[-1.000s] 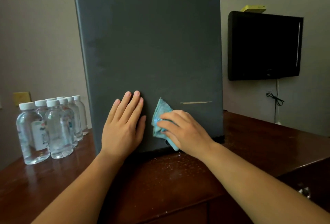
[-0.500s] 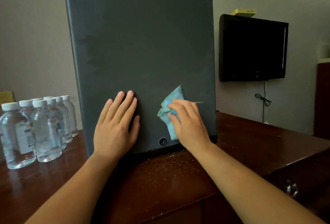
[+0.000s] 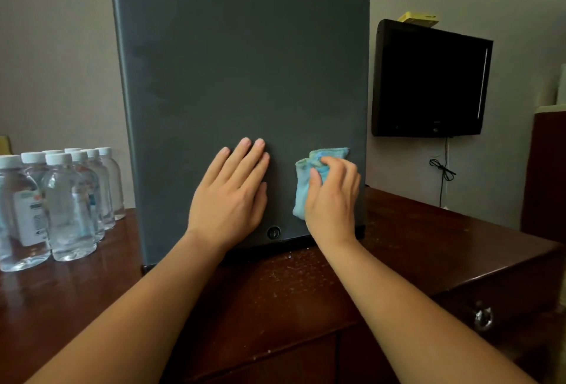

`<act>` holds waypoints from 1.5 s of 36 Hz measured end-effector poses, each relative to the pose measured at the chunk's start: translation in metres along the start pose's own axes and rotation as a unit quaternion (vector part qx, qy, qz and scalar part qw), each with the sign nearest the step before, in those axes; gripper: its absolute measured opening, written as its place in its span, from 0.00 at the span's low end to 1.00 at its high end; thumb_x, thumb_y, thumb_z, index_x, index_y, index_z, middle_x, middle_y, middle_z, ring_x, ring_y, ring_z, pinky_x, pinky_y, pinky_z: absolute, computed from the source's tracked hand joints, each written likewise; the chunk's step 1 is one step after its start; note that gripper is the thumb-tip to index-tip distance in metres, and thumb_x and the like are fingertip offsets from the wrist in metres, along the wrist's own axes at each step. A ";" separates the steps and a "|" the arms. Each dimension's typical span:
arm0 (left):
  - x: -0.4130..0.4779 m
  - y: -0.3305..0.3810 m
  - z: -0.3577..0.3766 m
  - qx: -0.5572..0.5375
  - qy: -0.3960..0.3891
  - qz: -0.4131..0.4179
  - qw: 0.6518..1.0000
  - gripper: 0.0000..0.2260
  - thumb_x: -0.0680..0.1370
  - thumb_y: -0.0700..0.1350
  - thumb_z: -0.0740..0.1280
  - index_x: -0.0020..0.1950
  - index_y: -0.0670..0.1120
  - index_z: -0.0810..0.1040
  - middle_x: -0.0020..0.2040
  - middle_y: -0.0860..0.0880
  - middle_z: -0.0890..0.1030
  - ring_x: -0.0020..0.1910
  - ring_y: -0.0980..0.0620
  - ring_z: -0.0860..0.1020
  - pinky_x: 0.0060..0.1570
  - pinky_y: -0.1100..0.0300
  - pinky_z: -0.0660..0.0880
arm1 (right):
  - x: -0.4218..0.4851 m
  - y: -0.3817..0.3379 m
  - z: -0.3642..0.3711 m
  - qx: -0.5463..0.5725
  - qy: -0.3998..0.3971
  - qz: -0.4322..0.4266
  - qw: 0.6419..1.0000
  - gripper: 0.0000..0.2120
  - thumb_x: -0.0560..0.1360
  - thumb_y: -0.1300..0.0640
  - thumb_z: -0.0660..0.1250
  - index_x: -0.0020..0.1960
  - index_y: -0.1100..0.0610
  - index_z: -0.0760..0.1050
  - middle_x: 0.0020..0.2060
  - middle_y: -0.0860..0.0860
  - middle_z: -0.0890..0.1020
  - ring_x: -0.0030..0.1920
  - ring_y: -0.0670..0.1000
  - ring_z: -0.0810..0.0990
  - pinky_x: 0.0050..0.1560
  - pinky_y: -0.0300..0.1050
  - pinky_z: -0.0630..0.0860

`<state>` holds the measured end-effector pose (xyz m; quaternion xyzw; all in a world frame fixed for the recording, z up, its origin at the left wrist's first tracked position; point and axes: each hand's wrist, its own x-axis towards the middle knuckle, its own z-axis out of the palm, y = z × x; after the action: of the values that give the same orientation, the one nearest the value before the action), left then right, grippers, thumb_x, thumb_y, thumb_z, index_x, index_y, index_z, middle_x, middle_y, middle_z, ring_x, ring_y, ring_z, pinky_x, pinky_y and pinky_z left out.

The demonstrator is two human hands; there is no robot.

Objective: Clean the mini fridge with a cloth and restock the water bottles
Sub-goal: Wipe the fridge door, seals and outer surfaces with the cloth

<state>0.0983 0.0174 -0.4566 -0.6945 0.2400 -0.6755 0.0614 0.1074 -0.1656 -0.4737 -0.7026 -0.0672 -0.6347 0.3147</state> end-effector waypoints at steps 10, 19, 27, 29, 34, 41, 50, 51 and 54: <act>-0.003 -0.001 0.011 0.004 0.014 0.016 1.000 0.20 0.83 0.44 0.61 0.74 0.41 0.73 0.77 0.44 0.69 0.78 0.44 0.65 0.76 0.45 0.62 | 0.010 0.023 -0.007 0.019 0.005 0.125 0.992 0.14 0.81 0.59 0.64 0.64 0.64 0.72 0.62 0.61 0.72 0.64 0.62 0.70 0.66 0.54 0.67; -0.005 -0.005 0.009 0.003 0.018 0.016 1.000 0.19 0.83 0.46 0.62 0.73 0.42 0.75 0.76 0.45 0.70 0.77 0.45 0.67 0.75 0.46 0.64 | 0.003 0.010 -0.009 0.014 -0.076 -0.089 0.993 0.14 0.78 0.53 0.63 0.60 0.60 0.75 0.57 0.57 0.75 0.57 0.58 0.74 0.58 0.53 0.73; -0.004 -0.003 0.010 0.001 0.016 0.013 1.000 0.19 0.83 0.46 0.63 0.73 0.42 0.75 0.76 0.45 0.71 0.77 0.45 0.67 0.74 0.45 0.66 | 0.010 0.030 -0.007 0.012 -0.004 0.134 0.991 0.13 0.80 0.58 0.65 0.63 0.60 0.71 0.62 0.60 0.72 0.63 0.60 0.70 0.64 0.58 0.71; -0.006 -0.004 0.011 0.004 0.017 0.008 1.000 0.19 0.83 0.46 0.63 0.73 0.42 0.75 0.76 0.46 0.70 0.77 0.45 0.67 0.74 0.45 0.66 | 0.006 0.026 -0.005 0.013 -0.013 0.099 0.995 0.14 0.80 0.57 0.64 0.64 0.60 0.72 0.61 0.59 0.72 0.62 0.60 0.70 0.63 0.57 0.71; -0.007 0.001 0.003 0.015 -0.006 -0.003 1.000 0.19 0.83 0.46 0.63 0.73 0.42 0.75 0.76 0.45 0.71 0.76 0.45 0.68 0.74 0.46 0.66 | -0.004 0.003 -0.006 0.035 -0.073 -0.069 0.994 0.13 0.79 0.55 0.65 0.61 0.59 0.73 0.58 0.59 0.74 0.57 0.60 0.74 0.58 0.56 0.75; 0.045 -0.007 -0.015 0.006 -0.087 -0.043 0.995 0.16 0.81 0.48 0.63 0.66 0.45 0.79 0.68 0.44 0.77 0.64 0.42 0.75 0.61 0.49 0.68 | 0.040 -0.026 -0.016 0.105 -0.128 -0.005 0.986 0.14 0.80 0.53 0.62 0.62 0.58 0.73 0.59 0.53 0.72 0.61 0.54 0.73 0.60 0.54 0.76; 0.210 -0.056 -0.037 -0.042 -0.093 -0.087 0.991 0.20 0.78 0.41 0.63 0.70 0.42 0.77 0.74 0.40 0.72 0.73 0.41 0.69 0.72 0.46 0.63 | 0.186 -0.089 -0.040 0.156 -0.140 0.039 0.977 0.12 0.80 0.56 0.64 0.60 0.60 0.74 0.59 0.55 0.73 0.61 0.47 0.73 0.62 0.26 0.65; 0.226 -0.059 -0.039 -0.049 -0.102 -0.087 0.990 0.21 0.78 0.41 0.62 0.71 0.41 0.76 0.75 0.40 0.71 0.74 0.41 0.69 0.74 0.46 0.62 | 0.201 -0.095 -0.043 0.153 -0.139 0.043 0.977 0.11 0.80 0.57 0.65 0.60 0.60 0.74 0.59 0.55 0.73 0.60 0.47 0.73 0.62 0.26 0.65; 0.270 -0.064 -0.046 -0.062 -0.151 -0.094 0.982 0.23 0.79 0.41 0.60 0.74 0.40 0.72 0.77 0.41 0.68 0.77 0.42 0.65 0.77 0.45 0.60 | 0.241 -0.108 -0.051 0.140 -0.143 0.076 0.977 0.09 0.80 0.61 0.67 0.60 0.60 0.74 0.59 0.54 0.73 0.60 0.46 0.73 0.62 0.27 0.66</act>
<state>0.0627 -0.0279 -0.1815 -0.8103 0.2034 -0.5495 -0.0104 0.0553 -0.1801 -0.2098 -0.7383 -0.1461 -0.4861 0.4441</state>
